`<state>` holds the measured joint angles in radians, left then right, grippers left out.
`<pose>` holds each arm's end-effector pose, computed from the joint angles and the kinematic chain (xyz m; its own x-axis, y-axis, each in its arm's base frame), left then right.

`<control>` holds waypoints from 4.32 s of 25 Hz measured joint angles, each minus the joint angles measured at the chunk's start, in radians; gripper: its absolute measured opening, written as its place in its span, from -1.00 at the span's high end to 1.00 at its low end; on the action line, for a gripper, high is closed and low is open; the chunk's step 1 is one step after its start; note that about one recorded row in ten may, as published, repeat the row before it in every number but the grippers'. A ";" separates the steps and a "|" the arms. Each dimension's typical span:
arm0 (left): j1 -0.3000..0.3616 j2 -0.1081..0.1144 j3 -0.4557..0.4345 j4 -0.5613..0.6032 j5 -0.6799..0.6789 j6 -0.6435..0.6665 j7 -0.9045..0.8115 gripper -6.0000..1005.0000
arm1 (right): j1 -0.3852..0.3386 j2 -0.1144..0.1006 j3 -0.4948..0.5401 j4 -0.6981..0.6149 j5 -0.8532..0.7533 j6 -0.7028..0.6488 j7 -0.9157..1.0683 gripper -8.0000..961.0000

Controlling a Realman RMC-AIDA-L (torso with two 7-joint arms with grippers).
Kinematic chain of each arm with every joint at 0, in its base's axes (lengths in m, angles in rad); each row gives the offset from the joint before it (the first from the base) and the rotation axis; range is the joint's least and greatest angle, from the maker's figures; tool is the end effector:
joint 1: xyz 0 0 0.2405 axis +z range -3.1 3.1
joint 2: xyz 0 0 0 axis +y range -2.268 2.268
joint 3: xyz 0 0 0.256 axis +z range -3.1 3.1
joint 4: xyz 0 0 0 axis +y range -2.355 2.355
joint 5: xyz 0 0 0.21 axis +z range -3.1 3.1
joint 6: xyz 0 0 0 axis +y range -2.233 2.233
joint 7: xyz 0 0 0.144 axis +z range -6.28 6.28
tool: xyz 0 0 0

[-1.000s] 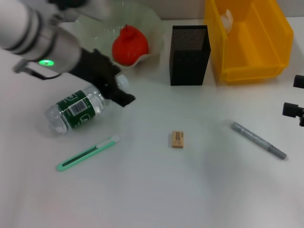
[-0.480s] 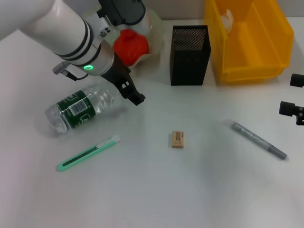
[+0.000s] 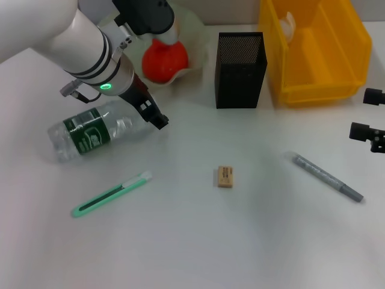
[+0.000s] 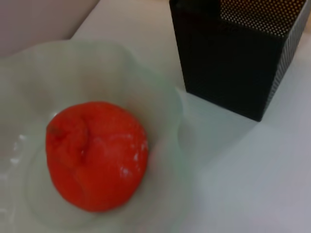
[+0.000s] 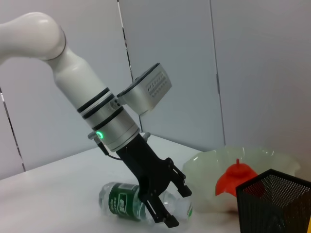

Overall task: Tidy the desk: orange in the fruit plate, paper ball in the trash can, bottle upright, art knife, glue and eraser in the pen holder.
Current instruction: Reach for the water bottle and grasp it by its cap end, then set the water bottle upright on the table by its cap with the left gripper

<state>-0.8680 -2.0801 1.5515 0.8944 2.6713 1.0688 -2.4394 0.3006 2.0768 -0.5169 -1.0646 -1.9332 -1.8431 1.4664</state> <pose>-0.1623 0.4212 -0.0598 0.8603 0.4044 -0.3104 0.1997 -0.8275 -0.5247 0.2884 0.2726 0.0950 0.7919 -0.2420 -0.5607 -0.4615 -0.8384 -0.2899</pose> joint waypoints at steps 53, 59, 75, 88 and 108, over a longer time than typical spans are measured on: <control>0.359 0.013 -0.145 0.511 -0.244 0.129 0.157 0.11 | 0.036 0.002 -0.002 0.002 0.010 0.002 0.039 -0.74; 0.525 0.014 -0.301 0.609 -0.503 0.136 0.267 0.11 | 0.065 0.002 -0.005 0.000 0.010 0.002 0.053 -0.74; 0.615 0.012 -0.409 0.379 -0.888 0.092 0.561 0.10 | 0.091 0.003 -0.006 0.000 0.009 0.001 0.068 -0.74; 0.599 0.011 -0.412 0.295 -0.913 0.092 0.652 0.08 | 0.091 0.003 -0.007 0.011 0.004 0.001 0.068 -0.74; 0.616 0.010 -0.413 0.290 -0.965 0.139 0.746 -0.12 | 0.093 0.002 -0.008 0.014 0.002 0.001 0.068 -0.73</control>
<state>-0.2518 -2.0699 1.1388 1.1842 1.7060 1.2079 -1.6933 0.3936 2.0784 -0.5247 -1.0507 -1.9314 -1.8424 1.5340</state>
